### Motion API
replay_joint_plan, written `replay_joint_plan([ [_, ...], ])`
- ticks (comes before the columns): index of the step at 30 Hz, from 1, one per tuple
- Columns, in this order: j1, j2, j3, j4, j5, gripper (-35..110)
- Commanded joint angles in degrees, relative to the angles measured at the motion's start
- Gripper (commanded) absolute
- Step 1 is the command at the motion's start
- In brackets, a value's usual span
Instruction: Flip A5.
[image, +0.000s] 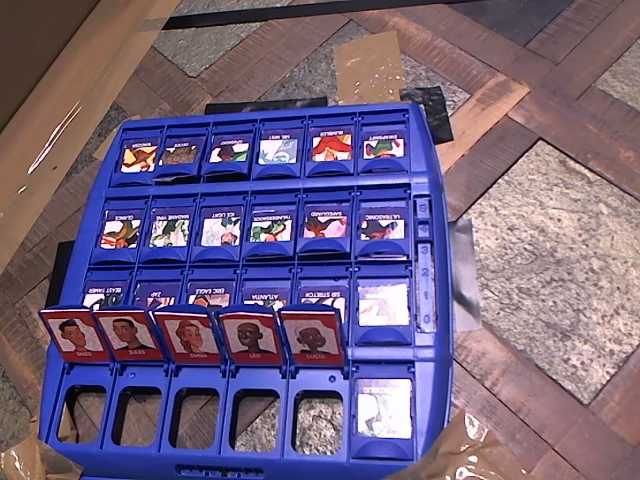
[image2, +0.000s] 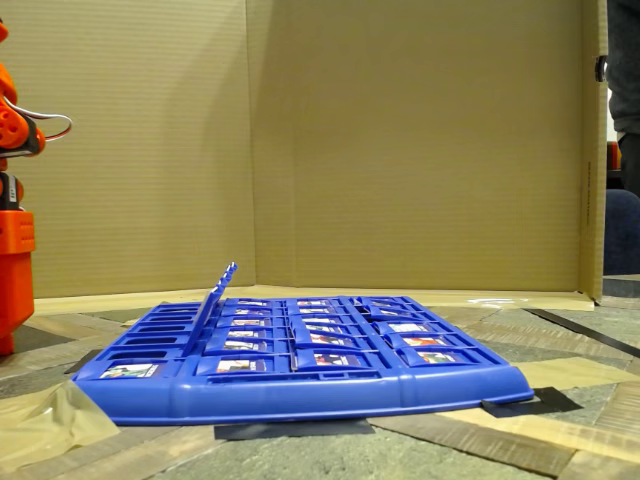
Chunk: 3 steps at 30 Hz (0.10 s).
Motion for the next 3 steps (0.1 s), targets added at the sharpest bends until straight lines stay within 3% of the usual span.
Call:
replay_joint_plan([
  [1, 0.26, 0.09, 0.26, -0.18, 0.44, 0],
  [3, 0.26, 0.09, 0.26, -0.18, 0.44, 0],
])
